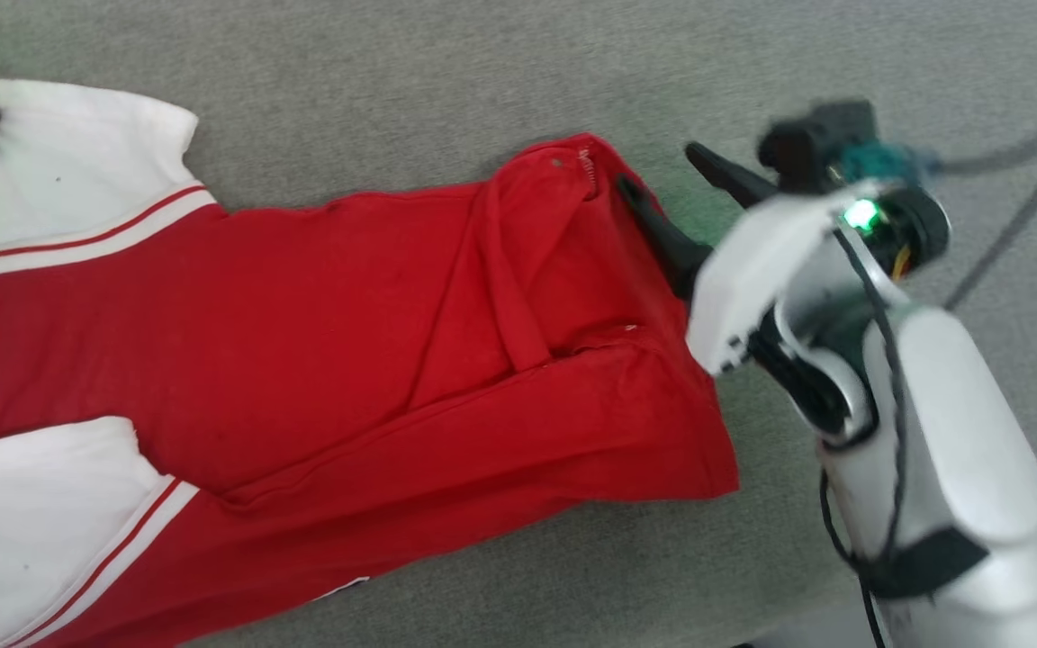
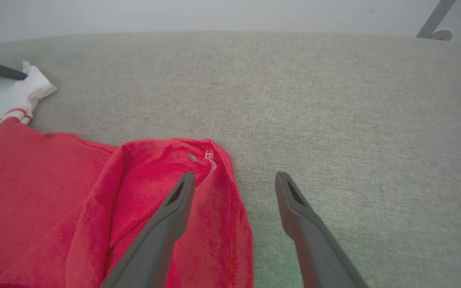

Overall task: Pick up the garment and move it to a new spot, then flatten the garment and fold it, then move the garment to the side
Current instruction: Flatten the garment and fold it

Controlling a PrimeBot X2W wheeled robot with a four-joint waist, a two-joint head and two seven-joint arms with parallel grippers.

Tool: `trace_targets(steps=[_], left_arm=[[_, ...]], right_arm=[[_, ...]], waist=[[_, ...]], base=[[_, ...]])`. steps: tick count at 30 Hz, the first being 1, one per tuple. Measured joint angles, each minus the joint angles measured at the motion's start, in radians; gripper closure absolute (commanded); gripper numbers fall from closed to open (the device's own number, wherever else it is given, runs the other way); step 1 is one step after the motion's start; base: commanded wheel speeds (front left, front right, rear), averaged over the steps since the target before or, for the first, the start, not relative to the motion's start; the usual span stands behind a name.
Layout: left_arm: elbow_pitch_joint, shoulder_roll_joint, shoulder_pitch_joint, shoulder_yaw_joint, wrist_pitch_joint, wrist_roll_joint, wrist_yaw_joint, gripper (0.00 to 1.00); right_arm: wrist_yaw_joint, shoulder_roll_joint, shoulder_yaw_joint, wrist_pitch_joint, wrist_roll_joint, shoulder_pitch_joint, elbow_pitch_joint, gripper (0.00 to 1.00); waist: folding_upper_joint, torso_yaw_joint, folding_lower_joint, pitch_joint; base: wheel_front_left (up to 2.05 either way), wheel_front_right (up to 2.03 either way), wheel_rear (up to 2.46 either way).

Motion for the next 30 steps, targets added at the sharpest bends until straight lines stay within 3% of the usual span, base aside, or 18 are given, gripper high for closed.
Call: trace_targets(steps=[9, 13, 14, 15, 24, 30], left_arm=[[0.052, -0.067, -0.045, -0.009, -0.034, 0.008, -0.027, 1.0], [0.067, -0.086, -0.053, -0.011, -0.044, 0.008, -0.031, 1.0], [0.072, -0.093, -0.054, -0.012, -0.049, 0.008, -0.034, 1.0], [0.077, -0.097, -0.054, -0.012, -0.053, 0.007, -0.037, 1.0], [0.1, -0.137, -0.046, -0.024, -0.079, -0.009, -0.042, 1.0], [0.044, -0.147, -0.042, -0.043, -0.08, -0.02, -0.043, 1.0]], right_arm=[[0.0, 0.0, 0.091, 0.212, 0.003, -0.227, 0.267, 0.0], [0.0, -0.005, 0.118, 0.285, 0.031, -0.281, 0.326, 0.0], [0.0, -0.006, 0.123, 0.307, 0.034, -0.297, 0.344, 0.38], [0.0, -0.006, 0.128, 0.328, 0.032, -0.309, 0.358, 1.0], [0.0, -0.006, 0.108, 0.341, 0.042, -0.314, 0.384, 1.0], [0.0, -0.042, 0.062, 0.305, 0.034, -0.25, 0.356, 1.0]], waist=[[0.0, 0.047, 0.0, 0.02], [0.0, 0.061, 0.0001, 0.022], [0.0, 0.066, 0.0001, 0.022], [0.0001, 0.07, 0.0, 0.022], [0.0, 0.113, 0.0, -0.013], [0.0, 0.153, 0.0, -0.068]], base=[[0.0, 0.0, 0.0], [0.0, 0.0, 0.0], [0.0, 0.0, 0.0], [0.0, 0.0, 0.0], [0.0, 0.0, 0.0], [0.0, 0.0, 0.0]])
